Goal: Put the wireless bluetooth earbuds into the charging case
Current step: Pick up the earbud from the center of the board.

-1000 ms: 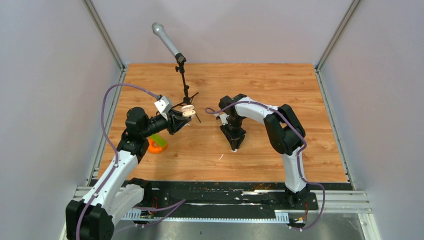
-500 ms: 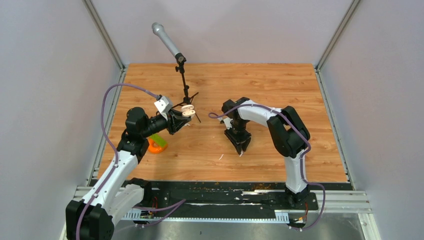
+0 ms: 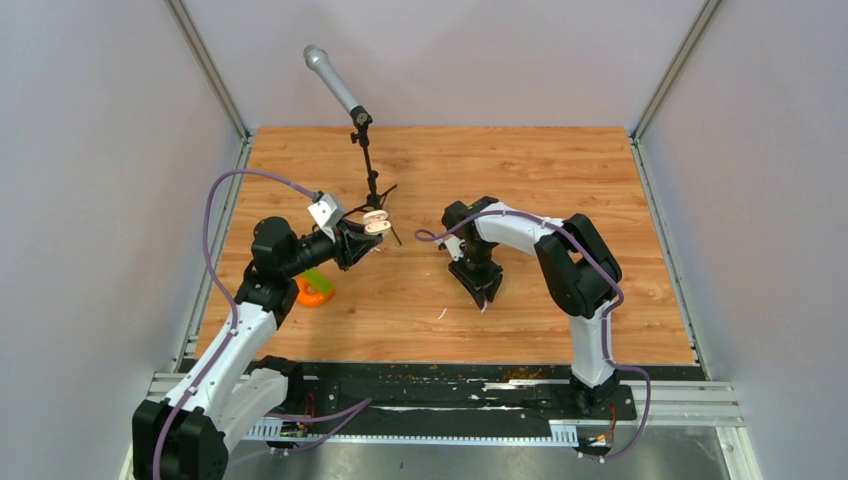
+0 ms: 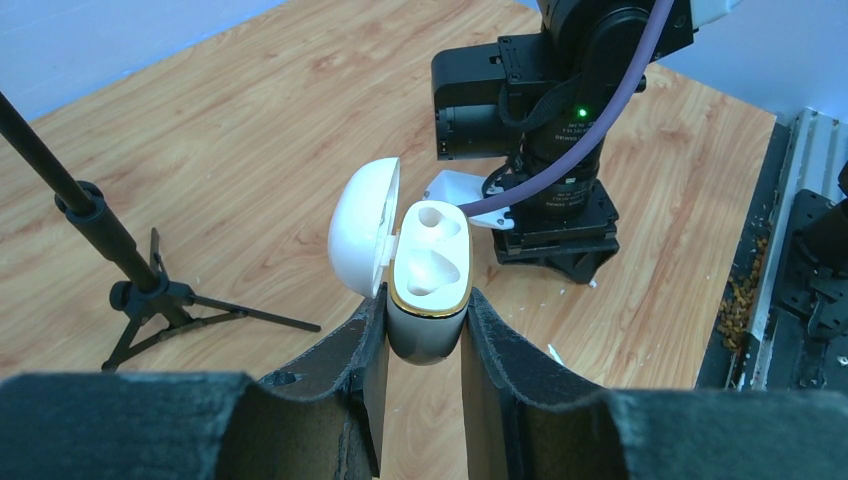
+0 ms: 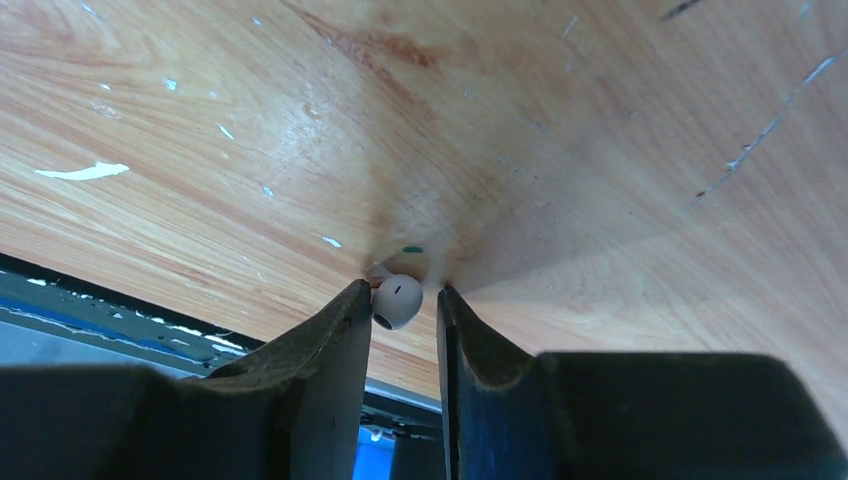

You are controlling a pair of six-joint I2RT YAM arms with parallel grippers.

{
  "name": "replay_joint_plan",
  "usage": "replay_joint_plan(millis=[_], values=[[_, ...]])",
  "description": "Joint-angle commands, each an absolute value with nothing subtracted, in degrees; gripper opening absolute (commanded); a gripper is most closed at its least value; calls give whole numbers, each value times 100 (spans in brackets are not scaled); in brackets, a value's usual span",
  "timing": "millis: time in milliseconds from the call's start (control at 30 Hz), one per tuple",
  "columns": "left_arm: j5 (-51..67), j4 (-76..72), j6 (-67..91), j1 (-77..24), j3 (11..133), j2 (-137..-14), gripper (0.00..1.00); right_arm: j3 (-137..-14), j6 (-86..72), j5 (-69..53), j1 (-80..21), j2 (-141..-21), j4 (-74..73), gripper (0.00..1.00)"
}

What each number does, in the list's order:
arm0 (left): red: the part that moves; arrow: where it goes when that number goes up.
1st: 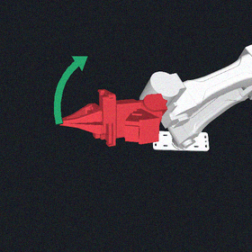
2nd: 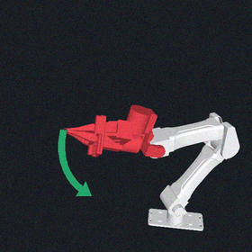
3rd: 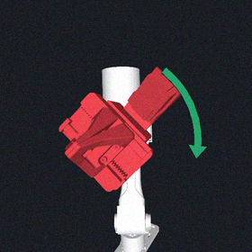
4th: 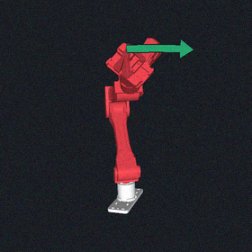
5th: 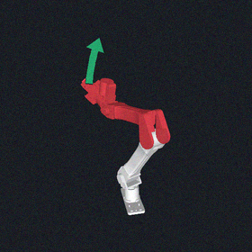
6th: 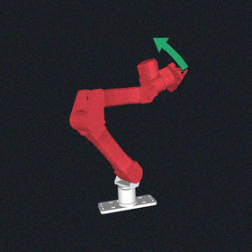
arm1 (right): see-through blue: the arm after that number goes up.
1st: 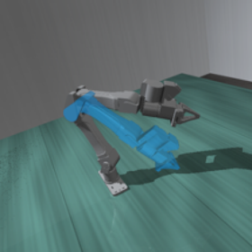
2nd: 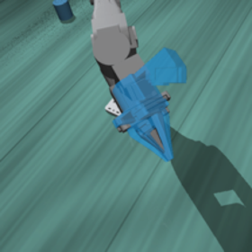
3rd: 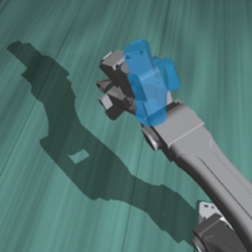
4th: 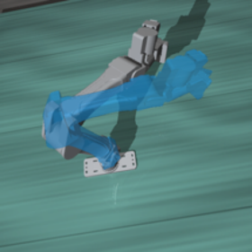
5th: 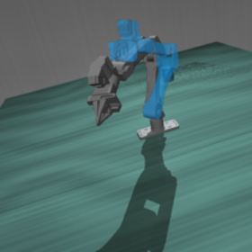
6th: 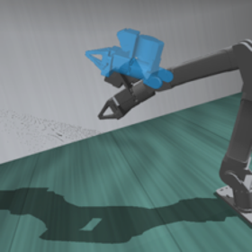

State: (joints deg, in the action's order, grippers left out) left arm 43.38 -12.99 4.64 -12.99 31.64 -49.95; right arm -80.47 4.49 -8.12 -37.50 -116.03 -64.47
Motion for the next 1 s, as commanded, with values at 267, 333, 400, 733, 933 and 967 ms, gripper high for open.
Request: replay_joint_plan(millis=[267, 333, 400, 733, 933, 967], values=[[4342, -1554, 508, -1283, 3155, -4961, 2, -8282, 395, -728, -3790, -11580, -6359, 29], [4342, -1547, 510, -1283, 3145, -4955, 2, -8234, 334, -737, -3789, -11536, -6416, 31], [4335, -1558, 510, -1283, 3134, -4957, 2, -8171, 274, -680, -3798, -11489, -6459, 32], [4333, -1635, 541, -1283, 3135, -4993, 3, -7922, 220, -542, -3767, -11453, -6443, 31], [4324, -1622, 536, -1283, 3125, -4979, 3, -7988, 338, -461, -3751, -11497, -6284, 28], [4326, -1625, 543, -1283, 3124, -4979, 3, -8054, 349, -423, -3752, -11516, -6232, 28]])
